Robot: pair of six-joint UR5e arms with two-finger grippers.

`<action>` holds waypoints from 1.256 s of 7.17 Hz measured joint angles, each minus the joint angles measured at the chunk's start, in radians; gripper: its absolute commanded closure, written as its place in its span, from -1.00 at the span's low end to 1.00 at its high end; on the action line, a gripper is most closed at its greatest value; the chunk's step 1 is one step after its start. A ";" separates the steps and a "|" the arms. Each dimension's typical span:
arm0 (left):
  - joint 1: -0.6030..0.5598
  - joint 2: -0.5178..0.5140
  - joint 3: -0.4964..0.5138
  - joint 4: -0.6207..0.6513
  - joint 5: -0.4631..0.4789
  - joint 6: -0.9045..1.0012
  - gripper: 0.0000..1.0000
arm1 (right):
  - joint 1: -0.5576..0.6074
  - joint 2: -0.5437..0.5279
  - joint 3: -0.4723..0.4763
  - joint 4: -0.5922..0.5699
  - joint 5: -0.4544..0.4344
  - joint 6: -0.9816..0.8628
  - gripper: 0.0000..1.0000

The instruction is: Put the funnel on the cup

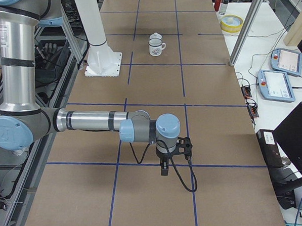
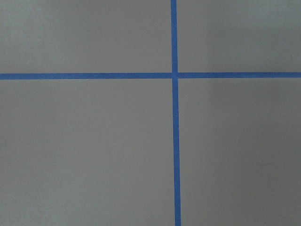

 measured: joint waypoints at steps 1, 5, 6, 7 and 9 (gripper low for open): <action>0.000 0.000 -0.001 0.000 0.000 0.000 -1.00 | 0.000 0.000 0.000 0.000 0.000 0.000 -1.00; -0.005 0.003 -0.002 0.002 0.000 -0.001 -1.00 | 0.000 0.000 0.000 0.000 0.000 0.000 -1.00; -0.007 0.003 -0.001 0.003 0.000 -0.001 -1.00 | 0.000 0.000 0.000 0.000 0.000 0.000 -1.00; -0.008 0.005 -0.001 0.003 0.000 0.000 -1.00 | 0.000 0.000 0.000 0.000 0.000 0.000 -1.00; -0.009 0.014 -0.007 0.003 0.000 -0.001 -1.00 | 0.000 0.000 0.000 0.000 0.000 0.000 -1.00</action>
